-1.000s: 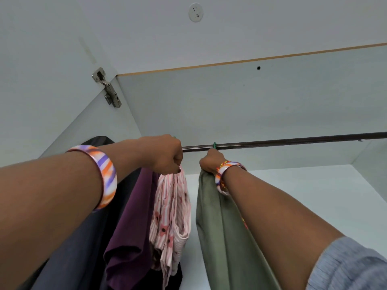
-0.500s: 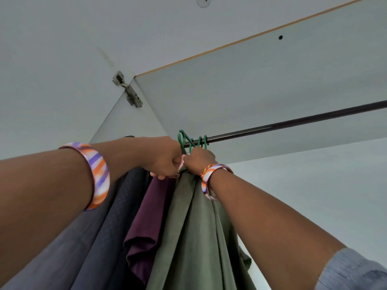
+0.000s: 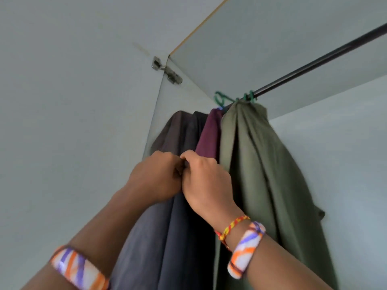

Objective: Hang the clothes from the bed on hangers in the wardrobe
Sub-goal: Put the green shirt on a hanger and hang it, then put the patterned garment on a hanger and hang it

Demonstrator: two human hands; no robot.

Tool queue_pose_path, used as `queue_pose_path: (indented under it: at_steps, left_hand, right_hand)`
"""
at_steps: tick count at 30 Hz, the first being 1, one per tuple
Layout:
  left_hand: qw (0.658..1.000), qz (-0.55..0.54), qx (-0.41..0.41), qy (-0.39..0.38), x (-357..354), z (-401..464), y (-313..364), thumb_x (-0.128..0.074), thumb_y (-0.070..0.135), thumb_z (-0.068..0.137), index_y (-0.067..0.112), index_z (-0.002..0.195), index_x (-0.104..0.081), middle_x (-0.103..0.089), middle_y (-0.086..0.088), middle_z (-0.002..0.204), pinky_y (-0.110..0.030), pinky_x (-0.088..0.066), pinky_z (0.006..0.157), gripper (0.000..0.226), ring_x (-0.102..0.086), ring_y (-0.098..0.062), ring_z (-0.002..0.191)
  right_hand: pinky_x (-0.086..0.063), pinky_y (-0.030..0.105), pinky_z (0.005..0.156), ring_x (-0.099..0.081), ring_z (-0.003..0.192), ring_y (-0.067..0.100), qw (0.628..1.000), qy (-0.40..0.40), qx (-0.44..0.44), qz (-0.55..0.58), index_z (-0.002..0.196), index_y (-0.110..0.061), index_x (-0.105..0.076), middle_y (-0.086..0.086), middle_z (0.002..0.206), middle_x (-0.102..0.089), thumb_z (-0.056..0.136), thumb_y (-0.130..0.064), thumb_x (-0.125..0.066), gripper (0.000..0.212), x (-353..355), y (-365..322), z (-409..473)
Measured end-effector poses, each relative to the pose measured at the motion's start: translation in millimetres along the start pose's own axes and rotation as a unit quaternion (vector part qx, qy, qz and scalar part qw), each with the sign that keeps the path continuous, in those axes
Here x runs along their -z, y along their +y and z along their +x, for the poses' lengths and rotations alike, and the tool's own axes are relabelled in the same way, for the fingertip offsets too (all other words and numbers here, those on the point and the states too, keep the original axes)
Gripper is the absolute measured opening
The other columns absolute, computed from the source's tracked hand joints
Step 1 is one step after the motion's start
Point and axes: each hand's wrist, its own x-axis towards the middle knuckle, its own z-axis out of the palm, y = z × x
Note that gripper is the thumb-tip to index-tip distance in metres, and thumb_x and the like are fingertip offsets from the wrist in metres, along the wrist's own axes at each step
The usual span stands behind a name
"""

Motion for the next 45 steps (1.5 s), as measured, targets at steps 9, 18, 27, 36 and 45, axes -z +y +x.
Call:
queue_pose_path:
  at_steps: [9, 18, 27, 36, 45]
  left_hand:
    - [0.960, 0.166, 0.100, -0.203, 2.3, -144.5, -19.0, -0.045, 0.017, 0.084, 0.019, 0.102, -0.059, -0.060, -0.006, 0.101, -0.029, -0.036, 0.065, 0.024, -0.056, -0.028, 0.087]
    - [0.836, 0.192, 0.254, -0.447, 65.6, -336.0, -70.5, -0.051, 0.034, 0.089, 0.022, 0.096, -0.063, -0.061, 0.002, 0.091, -0.028, -0.036, 0.064, 0.018, -0.056, -0.021, 0.083]
    - [0.663, 0.232, 0.422, -0.573, 195.6, -566.1, -91.6, -0.053, 0.031, 0.089, 0.019, 0.109, -0.064, -0.061, -0.007, 0.115, -0.031, -0.041, 0.074, 0.026, -0.059, -0.029, 0.107]
    - [0.533, 0.284, 0.594, -0.532, 434.0, -805.1, -52.0, -0.055, 0.031, 0.087, 0.019, 0.109, -0.065, -0.061, -0.005, 0.116, -0.032, -0.049, 0.080, 0.027, -0.059, -0.028, 0.105]
    - [0.443, 0.315, 0.721, -0.429, 624.6, -883.5, 1.5, -0.058, 0.031, 0.078, 0.022, 0.093, -0.070, -0.068, 0.001, 0.096, -0.036, -0.054, 0.080, 0.021, -0.065, -0.022, 0.090]
  right_hand:
    - [-0.039, 0.035, 0.068, -0.057, 0.102, 0.035, 0.962, -0.182, -0.076, 0.189, 0.098, -0.023, -0.058, 0.005, 0.107, -0.065, 0.092, -0.020, -0.042, 0.017, -41.9, -75.8, -114.5]
    - [-0.048, 0.032, 0.075, -0.061, 0.092, 0.030, 0.817, -0.472, 0.005, 0.330, 0.097, -0.023, -0.067, 0.004, 0.095, -0.069, 0.088, -0.025, -0.047, 0.022, -69.6, -213.4, -234.8]
    - [-0.042, 0.034, 0.088, -0.055, 0.114, 0.033, 0.700, -0.564, 0.243, 0.366, 0.116, -0.014, -0.056, 0.013, 0.122, -0.057, 0.097, -0.030, -0.036, 0.032, -28.5, -438.6, -372.1]
    - [-0.043, 0.036, 0.091, -0.053, 0.116, 0.032, 0.575, -0.548, 0.441, 0.418, 0.114, -0.016, -0.060, 0.013, 0.124, -0.055, 0.092, -0.018, -0.047, 0.025, 104.5, -697.0, -519.7]
    - [-0.046, 0.034, 0.083, -0.059, 0.106, 0.035, 0.461, -0.447, 0.536, 0.548, 0.110, -0.020, -0.063, 0.013, 0.115, -0.061, 0.090, -0.015, -0.045, 0.027, 247.5, -853.1, -494.2]
